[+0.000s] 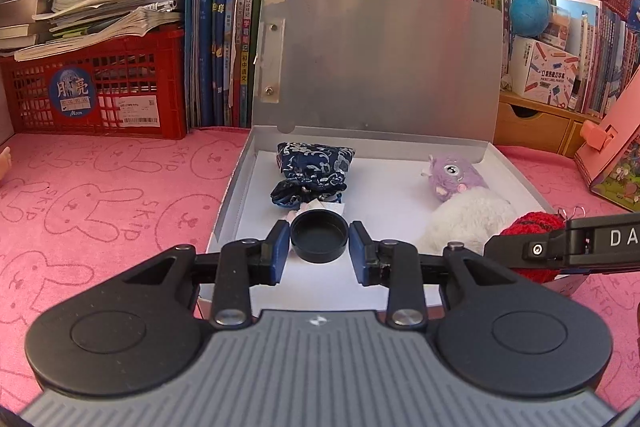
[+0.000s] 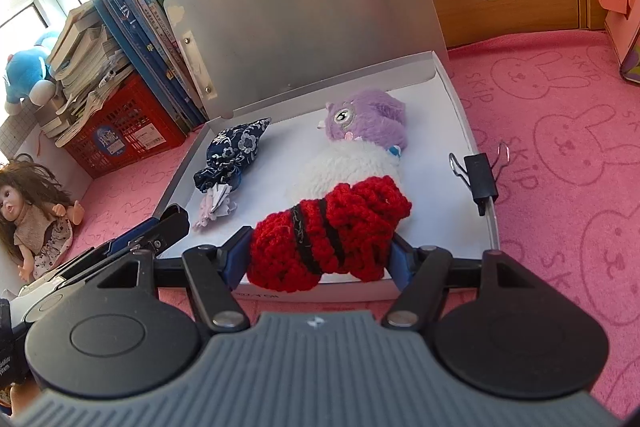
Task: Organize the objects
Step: 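Carry the red knitted item and black lid with both grippers into the grey box, then open both grippers to release the red knitted item and lid in the box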
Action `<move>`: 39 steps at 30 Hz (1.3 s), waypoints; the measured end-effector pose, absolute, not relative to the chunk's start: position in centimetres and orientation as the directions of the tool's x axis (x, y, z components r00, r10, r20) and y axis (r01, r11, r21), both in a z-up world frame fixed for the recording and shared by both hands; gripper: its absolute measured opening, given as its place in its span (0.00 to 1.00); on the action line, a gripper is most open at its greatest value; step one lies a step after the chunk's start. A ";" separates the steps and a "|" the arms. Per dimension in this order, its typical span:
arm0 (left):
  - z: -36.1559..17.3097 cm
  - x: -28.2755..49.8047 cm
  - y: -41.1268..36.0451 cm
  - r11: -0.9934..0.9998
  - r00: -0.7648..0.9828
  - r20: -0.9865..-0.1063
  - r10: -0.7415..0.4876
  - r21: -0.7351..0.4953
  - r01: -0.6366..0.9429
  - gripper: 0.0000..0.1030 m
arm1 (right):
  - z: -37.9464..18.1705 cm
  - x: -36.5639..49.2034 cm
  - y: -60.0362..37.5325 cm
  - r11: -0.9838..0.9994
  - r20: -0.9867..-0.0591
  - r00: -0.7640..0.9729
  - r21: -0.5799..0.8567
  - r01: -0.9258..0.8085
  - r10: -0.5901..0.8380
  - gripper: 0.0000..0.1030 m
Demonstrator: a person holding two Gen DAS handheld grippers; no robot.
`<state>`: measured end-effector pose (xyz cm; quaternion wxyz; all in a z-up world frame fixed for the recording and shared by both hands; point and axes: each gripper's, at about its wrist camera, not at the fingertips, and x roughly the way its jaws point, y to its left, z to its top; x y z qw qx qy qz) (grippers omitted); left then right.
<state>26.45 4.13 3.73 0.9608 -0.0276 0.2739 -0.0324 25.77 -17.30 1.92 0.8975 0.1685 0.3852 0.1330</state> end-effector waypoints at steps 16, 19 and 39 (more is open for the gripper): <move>1.1 28.7 4.5 1.000 0.822 -0.569 -0.013 -0.027 -0.002 0.36 | 0.8 27.3 -15.9 0.926 -0.650 0.680 0.360 -0.116 0.339 0.67; 1.1 28.9 4.5 1.000 0.824 -0.566 -0.009 -0.023 -0.005 0.36 | 0.6 27.4 -15.8 0.928 -0.651 0.682 0.354 -0.114 0.332 0.67; 1.0 28.8 4.1 1.000 0.816 -0.578 0.006 0.006 -0.003 0.37 | 0.6 26.9 -15.5 0.934 -0.632 0.705 0.333 -0.128 0.321 0.77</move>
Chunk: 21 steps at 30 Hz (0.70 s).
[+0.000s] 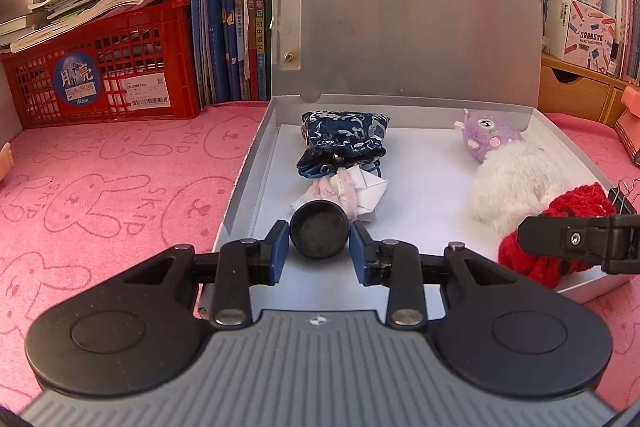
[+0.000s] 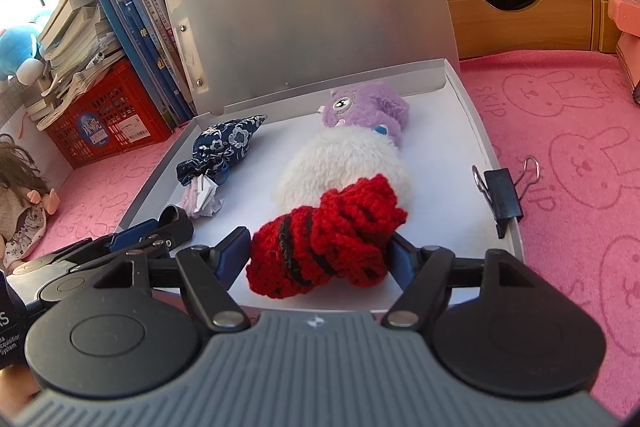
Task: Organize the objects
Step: 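Open both grippers to release the red knitted item and lid in the box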
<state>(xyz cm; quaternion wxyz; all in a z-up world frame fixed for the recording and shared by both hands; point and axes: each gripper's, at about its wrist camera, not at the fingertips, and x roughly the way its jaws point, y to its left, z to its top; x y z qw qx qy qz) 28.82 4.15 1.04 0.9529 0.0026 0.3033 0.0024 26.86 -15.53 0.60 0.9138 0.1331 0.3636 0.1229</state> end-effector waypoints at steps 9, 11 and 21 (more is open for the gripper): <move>2.2 27.3 4.1 1.000 0.822 -0.569 -0.007 -0.002 0.008 0.53 | 1.4 25.5 -16.3 0.924 -0.616 0.708 0.354 -0.142 0.345 0.81; 2.6 26.6 4.1 1.000 0.827 -0.562 -0.009 0.002 0.012 0.60 | 1.6 25.0 -16.5 0.923 -0.610 0.712 0.354 -0.147 0.348 0.81; 4.9 22.0 3.6 0.999 0.845 -0.533 -0.033 0.001 0.040 0.66 | 3.6 21.5 -18.1 0.925 -0.568 0.741 0.324 -0.200 0.359 0.82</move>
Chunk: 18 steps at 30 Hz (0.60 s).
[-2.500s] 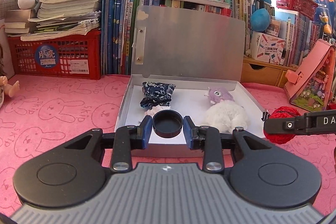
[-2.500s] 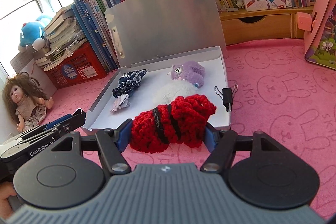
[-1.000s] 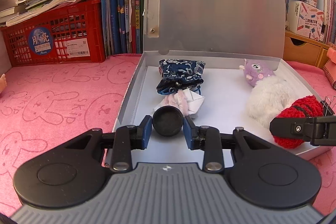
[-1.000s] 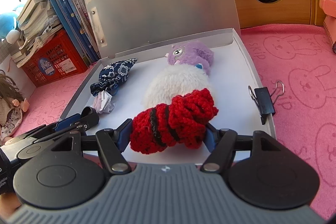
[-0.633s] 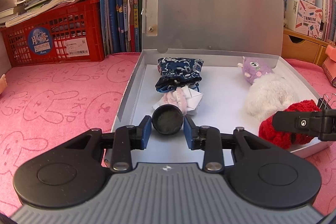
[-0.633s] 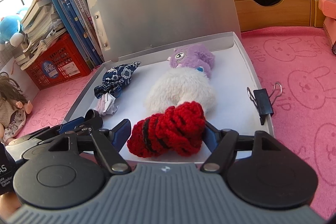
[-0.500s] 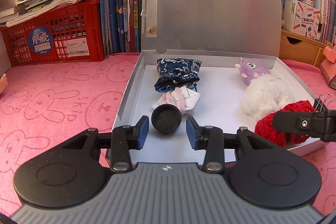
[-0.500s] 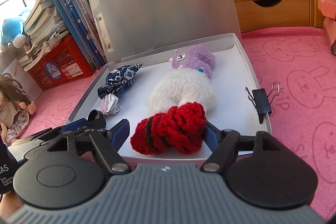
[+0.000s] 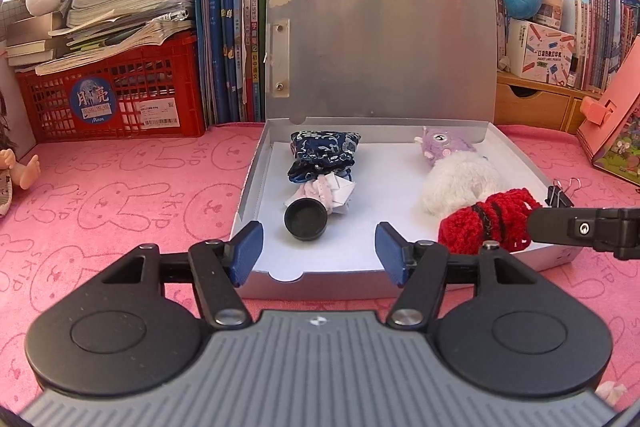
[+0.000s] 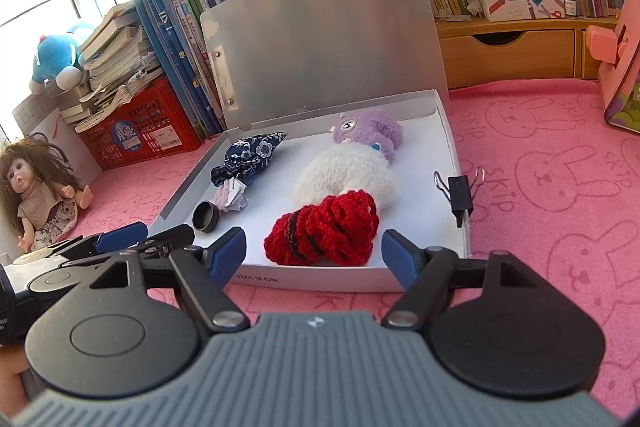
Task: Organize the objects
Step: 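Open both grippers to release the red knitted item and lid in the box, then move both grippers back to the black lids lying on the table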
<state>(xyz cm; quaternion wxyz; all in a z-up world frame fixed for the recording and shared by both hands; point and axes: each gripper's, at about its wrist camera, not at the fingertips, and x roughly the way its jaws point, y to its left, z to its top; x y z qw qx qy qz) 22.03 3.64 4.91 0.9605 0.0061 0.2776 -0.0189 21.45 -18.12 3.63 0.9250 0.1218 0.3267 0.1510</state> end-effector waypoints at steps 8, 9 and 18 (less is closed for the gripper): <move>6.4 17.2 3.2 0.994 0.855 -0.508 -0.103 -0.010 0.113 0.71 | 4.4 17.7 -19.7 0.927 -0.546 0.753 0.280 -0.250 0.368 0.82; 6.5 16.6 3.1 0.992 0.856 -0.505 -0.114 -0.015 0.123 0.71 | 4.5 17.1 -19.8 0.927 -0.544 0.754 0.273 -0.255 0.368 0.82; 6.8 10.8 3.5 0.982 0.853 -0.488 -0.185 -0.053 0.182 0.77 | 4.5 11.7 -20.3 0.930 -0.531 0.766 0.157 -0.332 0.364 0.84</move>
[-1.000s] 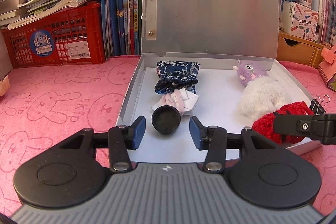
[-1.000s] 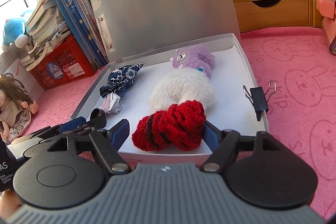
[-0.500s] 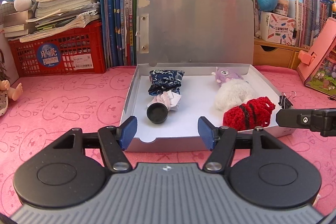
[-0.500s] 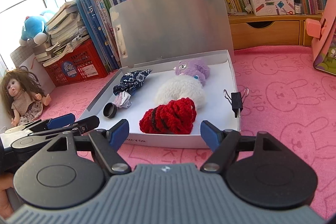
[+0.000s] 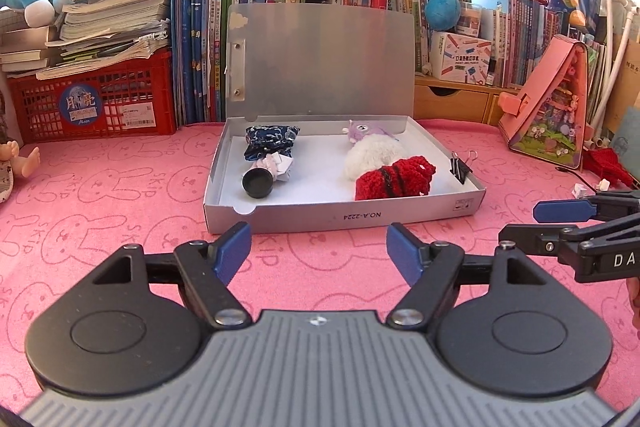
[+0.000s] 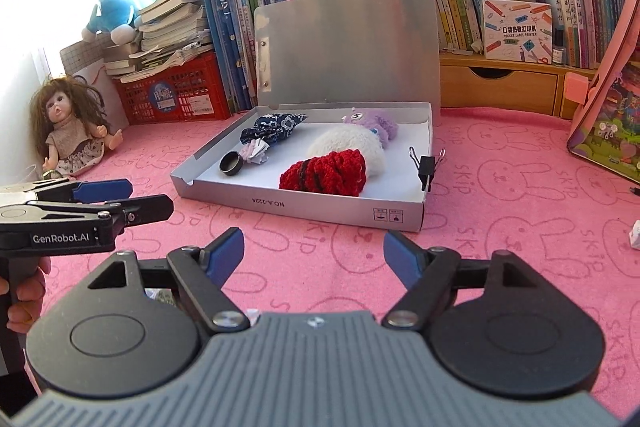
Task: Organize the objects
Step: 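Move both grippers back to the black lids lying on the table, then grasp a black lid with the left gripper while the right gripper grasps another lid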
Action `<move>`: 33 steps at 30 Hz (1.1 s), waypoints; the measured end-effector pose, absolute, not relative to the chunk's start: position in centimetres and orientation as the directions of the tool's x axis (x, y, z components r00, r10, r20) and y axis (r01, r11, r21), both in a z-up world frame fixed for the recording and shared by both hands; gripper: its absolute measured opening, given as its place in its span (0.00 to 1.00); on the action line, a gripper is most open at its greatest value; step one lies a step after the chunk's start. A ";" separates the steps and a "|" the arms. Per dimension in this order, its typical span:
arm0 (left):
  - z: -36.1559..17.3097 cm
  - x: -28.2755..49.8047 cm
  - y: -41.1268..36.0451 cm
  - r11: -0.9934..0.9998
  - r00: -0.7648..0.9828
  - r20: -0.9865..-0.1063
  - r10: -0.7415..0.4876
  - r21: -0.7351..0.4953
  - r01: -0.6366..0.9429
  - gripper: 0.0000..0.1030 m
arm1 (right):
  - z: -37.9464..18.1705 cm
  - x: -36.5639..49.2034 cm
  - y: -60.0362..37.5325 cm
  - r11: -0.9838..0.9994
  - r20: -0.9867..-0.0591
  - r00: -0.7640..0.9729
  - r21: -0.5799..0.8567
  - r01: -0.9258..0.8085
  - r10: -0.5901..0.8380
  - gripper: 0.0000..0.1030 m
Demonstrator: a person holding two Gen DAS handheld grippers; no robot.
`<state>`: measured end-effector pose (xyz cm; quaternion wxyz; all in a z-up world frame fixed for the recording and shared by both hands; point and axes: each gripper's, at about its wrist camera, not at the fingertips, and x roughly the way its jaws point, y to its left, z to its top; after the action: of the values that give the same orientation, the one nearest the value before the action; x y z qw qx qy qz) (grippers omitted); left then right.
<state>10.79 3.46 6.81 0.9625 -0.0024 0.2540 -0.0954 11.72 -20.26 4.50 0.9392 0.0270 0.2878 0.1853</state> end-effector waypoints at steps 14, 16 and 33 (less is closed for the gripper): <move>4.6 1.8 3.4 0.955 0.804 -0.528 -0.273 -0.052 0.290 0.78 | 2.7 4.6 -21.5 0.896 -0.562 0.722 0.082 -0.437 0.403 0.84; 4.2 0.8 3.2 0.945 0.786 -0.540 -0.301 -0.061 0.320 0.78 | 2.5 3.7 -21.6 0.886 -0.566 0.711 0.080 -0.456 0.417 0.84; 1.7 -3.4 0.9 0.878 0.681 -0.599 -0.421 -0.081 0.472 0.59 | 1.0 -0.8 -20.3 0.792 -0.614 0.606 0.052 -0.608 0.506 0.76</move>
<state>-3.42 0.86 1.74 0.9160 0.0400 0.3161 -0.2437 -0.76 -20.34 0.97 0.8924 -0.0810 0.3158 0.3119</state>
